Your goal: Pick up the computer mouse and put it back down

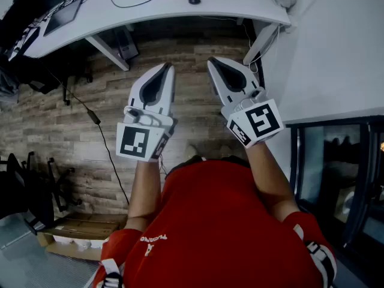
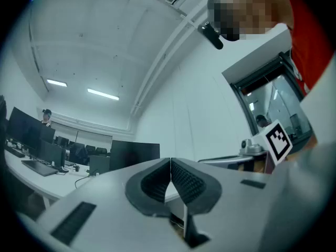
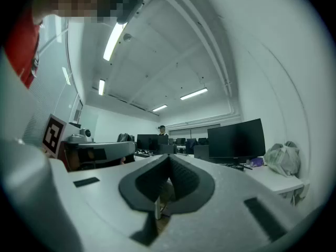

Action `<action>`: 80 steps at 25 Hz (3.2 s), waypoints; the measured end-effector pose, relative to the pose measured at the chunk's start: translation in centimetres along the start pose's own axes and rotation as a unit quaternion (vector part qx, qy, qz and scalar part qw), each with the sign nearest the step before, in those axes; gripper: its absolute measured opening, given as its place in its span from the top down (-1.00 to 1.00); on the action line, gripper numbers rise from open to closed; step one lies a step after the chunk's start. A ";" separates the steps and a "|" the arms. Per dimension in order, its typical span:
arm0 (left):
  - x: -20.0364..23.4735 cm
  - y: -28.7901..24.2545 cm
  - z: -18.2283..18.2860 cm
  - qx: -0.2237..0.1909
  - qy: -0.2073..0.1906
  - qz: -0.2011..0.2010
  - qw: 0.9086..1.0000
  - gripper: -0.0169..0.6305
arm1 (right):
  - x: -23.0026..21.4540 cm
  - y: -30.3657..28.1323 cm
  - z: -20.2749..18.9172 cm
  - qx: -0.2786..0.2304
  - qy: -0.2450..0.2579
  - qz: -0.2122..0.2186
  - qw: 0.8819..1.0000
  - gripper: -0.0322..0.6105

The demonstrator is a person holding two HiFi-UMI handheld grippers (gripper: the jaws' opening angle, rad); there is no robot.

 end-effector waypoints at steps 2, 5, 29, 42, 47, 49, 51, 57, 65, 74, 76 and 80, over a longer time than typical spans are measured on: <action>0.8 0.2 -0.3 0.001 0.001 0.002 1.000 0.92 | 0.4 -0.6 -0.1 -0.008 0.002 0.001 1.000 0.89; 2.0 0.9 -0.8 0.000 0.003 0.005 1.000 0.92 | 1.1 -1.6 -0.3 -0.014 0.000 -0.003 1.000 0.89; 14.2 -6.9 -5.9 0.000 -0.005 0.049 0.999 0.91 | -7.0 -15.8 -4.1 0.011 -0.003 -0.030 0.999 0.89; 24.4 -24.7 -11.7 0.026 -0.021 0.056 0.998 0.92 | -22.7 -30.0 -6.3 0.056 -0.016 -0.063 0.996 0.88; 27.2 -28.9 -13.5 0.028 -0.017 0.064 0.997 0.91 | -26.7 -34.1 -7.1 0.088 -0.007 -0.078 0.993 0.88; 28.1 -30.2 -14.1 0.026 -0.015 0.062 0.998 0.92 | -27.7 -35.4 -7.5 0.102 -0.005 -0.089 0.991 0.88; 29.1 -31.3 -14.7 0.023 -0.012 0.060 0.998 0.92 | -28.4 -36.6 -8.0 0.114 -0.003 -0.100 0.988 0.88; 31.2 -34.4 -16.6 0.023 0.000 0.027 0.999 0.91 | -30.0 -39.2 -10.0 0.154 -0.009 -0.135 0.979 0.63; 33.9 -36.3 -19.1 0.027 0.015 -0.015 0.999 0.92 | -31.9 -43.0 -13.6 0.217 -0.017 -0.185 0.958 0.20; 36.2 -37.9 -21.9 0.045 0.032 -0.040 0.998 0.91 | -35.5 -46.0 -18.2 0.296 -0.023 -0.223 0.929 -0.04; 36.7 -38.3 -22.4 0.049 0.034 -0.043 0.997 0.92 | -36.4 -46.4 -19.1 0.313 -0.033 -0.228 0.921 -0.10; 37.5 -39.0 -23.2 0.055 0.037 -0.046 0.997 0.91 | -37.5 -47.0 -20.6 0.344 -0.061 -0.228 0.909 -0.18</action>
Point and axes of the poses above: the fingertips, and each gripper's own axes: y backward along the fingers, x to its left, z out of its top, the point moved 10 cm from there along y, backward along the fingers, and after that the axes turned 10 degrees about -y, right-handed, at the moved point
